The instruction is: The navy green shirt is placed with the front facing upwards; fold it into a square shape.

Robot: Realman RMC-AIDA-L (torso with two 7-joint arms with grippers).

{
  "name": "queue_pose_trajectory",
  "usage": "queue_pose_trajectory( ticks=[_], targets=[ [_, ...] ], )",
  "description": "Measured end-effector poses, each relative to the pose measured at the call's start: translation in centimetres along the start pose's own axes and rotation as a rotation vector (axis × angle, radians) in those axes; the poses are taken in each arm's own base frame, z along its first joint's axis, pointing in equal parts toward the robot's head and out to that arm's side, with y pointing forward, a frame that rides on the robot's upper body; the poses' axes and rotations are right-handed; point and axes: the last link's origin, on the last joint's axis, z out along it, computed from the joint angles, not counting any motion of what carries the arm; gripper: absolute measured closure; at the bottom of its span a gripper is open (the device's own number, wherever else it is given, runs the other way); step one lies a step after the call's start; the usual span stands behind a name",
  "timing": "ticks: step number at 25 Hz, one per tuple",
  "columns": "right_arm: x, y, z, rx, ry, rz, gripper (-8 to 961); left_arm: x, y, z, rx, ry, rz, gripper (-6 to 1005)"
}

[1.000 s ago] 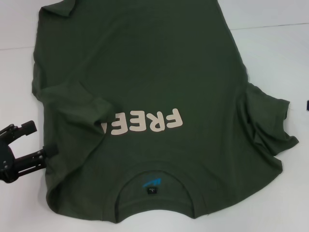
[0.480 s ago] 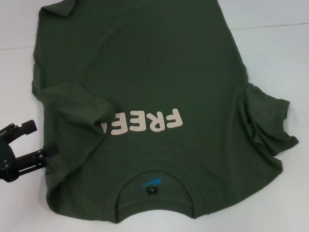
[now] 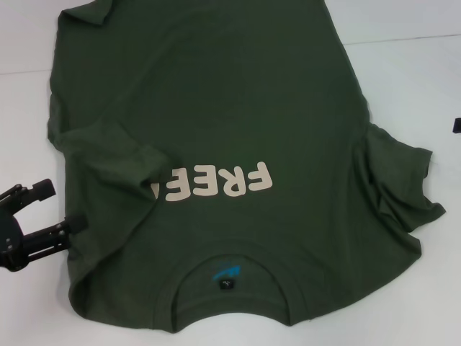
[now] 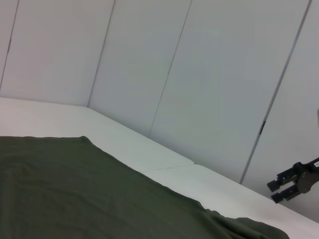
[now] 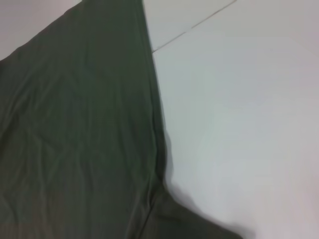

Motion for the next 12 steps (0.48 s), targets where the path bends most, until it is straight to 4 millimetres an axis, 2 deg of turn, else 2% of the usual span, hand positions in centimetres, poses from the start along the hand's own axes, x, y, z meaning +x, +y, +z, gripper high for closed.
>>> queue_pose_trajectory(
  ticks=[12],
  targets=[
    [1.0, 0.8, 4.1, 0.048, -0.013, -0.033, 218, 0.2, 0.0, 0.3, -0.006, 0.004, 0.003, 53]
  ],
)
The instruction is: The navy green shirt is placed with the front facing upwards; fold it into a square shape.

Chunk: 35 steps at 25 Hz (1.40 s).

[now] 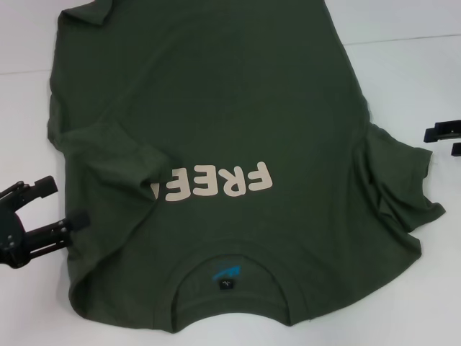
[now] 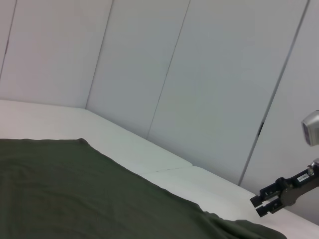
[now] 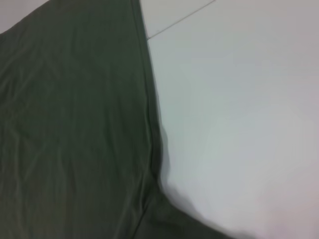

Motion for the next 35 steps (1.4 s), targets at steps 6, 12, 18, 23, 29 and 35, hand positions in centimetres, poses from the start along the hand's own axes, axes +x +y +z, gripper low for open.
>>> queue_pose_trajectory(
  ticks=[6, 12, 18, 23, 29, 35],
  targets=[
    [-0.1, 0.0, 0.3, 0.012, -0.015, -0.006, 219, -0.1, 0.0, -0.1, 0.003, 0.001, -0.002, 52],
    [0.0, -0.1, 1.0, 0.026, -0.019, -0.005, 219, -0.1, -0.1, -0.2, 0.009, 0.005, -0.004, 52],
    [0.1, -0.1, 1.6, 0.035, -0.03, 0.0, 219, 0.0, -0.1, -0.2, 0.008, 0.005, -0.004, 53],
    [0.1, 0.0, 1.9, 0.037, -0.041, 0.004, 219, -0.1, -0.1, -0.3, 0.011, 0.005, -0.006, 53],
    [0.3, 0.2, 2.7, 0.034, -0.037, 0.006, 219, -0.2, 0.0, -0.3, 0.012, 0.004, -0.008, 53],
    [0.5, 0.4, 3.1, 0.03, -0.033, -0.002, 219, -0.2, -0.1, -0.4, 0.015, 0.003, -0.009, 52]
  ],
)
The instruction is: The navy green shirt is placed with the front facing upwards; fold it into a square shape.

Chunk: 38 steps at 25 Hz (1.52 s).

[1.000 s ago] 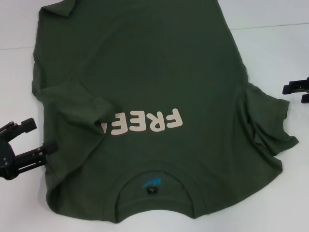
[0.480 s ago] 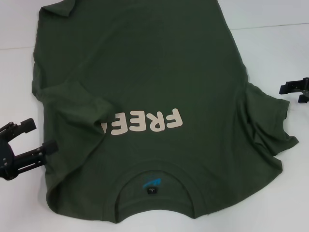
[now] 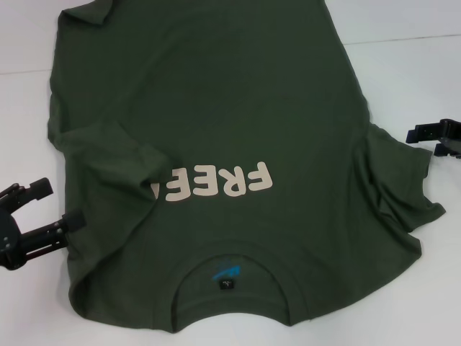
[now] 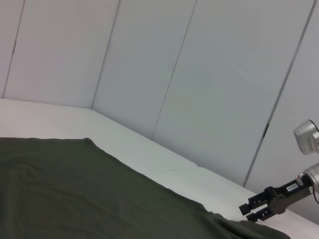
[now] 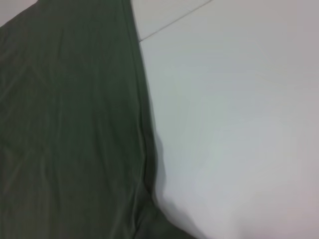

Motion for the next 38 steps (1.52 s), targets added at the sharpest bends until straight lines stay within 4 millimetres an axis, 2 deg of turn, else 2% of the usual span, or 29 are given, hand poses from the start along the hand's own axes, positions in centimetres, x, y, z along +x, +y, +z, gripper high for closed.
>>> queue_pose_trajectory(
  ticks=[38],
  targets=[
    [0.5, 1.0, 1.0, -0.024, 0.023, -0.001, 222, 0.1, 0.0, 0.1, -0.003, 0.003, -0.001, 58]
  ],
)
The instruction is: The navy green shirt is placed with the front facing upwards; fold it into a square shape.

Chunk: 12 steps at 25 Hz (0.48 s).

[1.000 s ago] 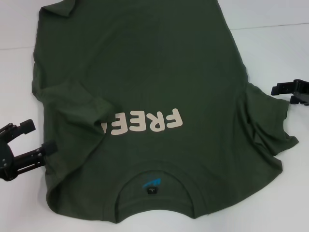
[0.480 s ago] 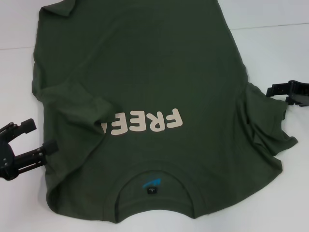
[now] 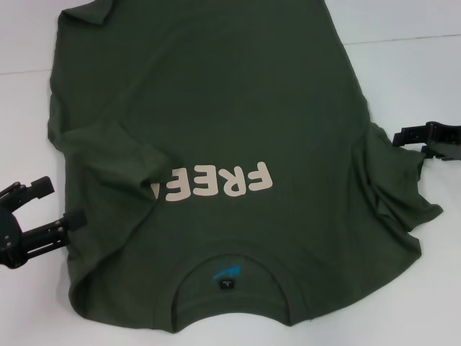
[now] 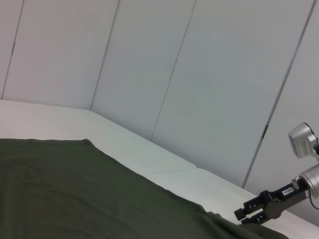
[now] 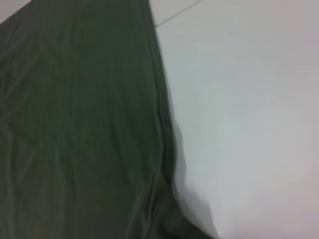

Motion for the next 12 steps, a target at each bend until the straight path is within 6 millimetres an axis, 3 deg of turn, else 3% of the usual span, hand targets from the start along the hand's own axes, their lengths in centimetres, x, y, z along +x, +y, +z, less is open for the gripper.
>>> queue_pose_trajectory(
  ticks=[12],
  targets=[
    [0.0, 0.11, -0.44, -0.017, 0.028, 0.002, 220, -0.04, 0.07, -0.04, -0.003, 0.0, -0.001, 60]
  ],
)
